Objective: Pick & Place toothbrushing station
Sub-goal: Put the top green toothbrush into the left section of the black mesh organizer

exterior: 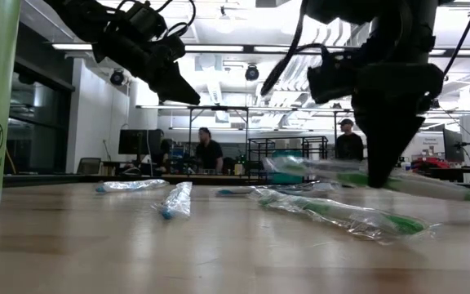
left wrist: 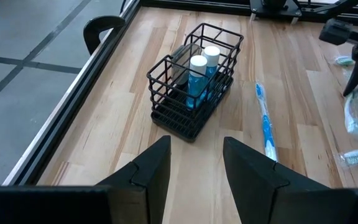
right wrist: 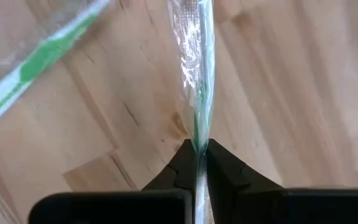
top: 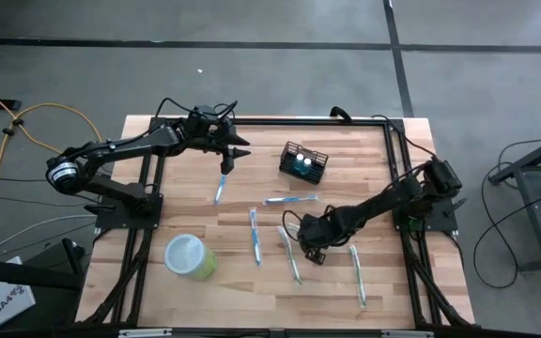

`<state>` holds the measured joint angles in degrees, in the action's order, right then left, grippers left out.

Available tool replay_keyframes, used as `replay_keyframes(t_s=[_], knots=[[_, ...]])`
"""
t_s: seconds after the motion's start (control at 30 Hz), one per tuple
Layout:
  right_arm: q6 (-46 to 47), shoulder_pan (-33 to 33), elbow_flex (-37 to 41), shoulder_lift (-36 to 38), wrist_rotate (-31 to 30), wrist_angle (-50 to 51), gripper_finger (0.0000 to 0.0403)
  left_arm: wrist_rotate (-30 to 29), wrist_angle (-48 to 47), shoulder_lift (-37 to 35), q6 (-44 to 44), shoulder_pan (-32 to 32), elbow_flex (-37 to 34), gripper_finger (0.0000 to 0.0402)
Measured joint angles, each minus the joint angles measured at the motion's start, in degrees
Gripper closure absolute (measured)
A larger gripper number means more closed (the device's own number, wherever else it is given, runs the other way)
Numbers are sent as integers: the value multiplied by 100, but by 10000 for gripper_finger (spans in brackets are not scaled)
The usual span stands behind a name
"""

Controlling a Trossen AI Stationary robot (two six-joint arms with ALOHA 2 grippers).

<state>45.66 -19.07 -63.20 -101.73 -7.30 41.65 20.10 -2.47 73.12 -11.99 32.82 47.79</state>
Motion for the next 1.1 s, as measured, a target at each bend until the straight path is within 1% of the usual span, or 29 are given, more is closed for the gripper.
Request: replay_keyframes(t_s=[0.33,0.43,0.57,0.63,0.7,0.77,0.93,1.03,1.1], knots=[[-122,79,-8,482,-519,-354,395,0,-1,0,2,0,0,257],[-293,125,-9,537,-558,-623,395,2,5,0,0,0,0,257],[-635,188,-26,579,-763,-1129,395,3,128,0,3,0,0,257],[-836,200,-4,627,-800,-1148,395,33,153,-2,119,0,2,257],[-974,234,-19,649,-875,-1403,395,151,235,0,428,0,0,257],[-1073,232,-22,649,-1083,-1450,395,317,380,-2,704,-12,0,257],[-1135,232,-11,660,-1594,-1518,395,844,582,-2,796,-118,0,257],[-1116,232,-11,660,-1903,-1542,395,881,598,-2,1216,-231,0,257],[-1110,233,-11,660,-2084,-1606,395,1099,584,-2,1335,-318,0,257]])
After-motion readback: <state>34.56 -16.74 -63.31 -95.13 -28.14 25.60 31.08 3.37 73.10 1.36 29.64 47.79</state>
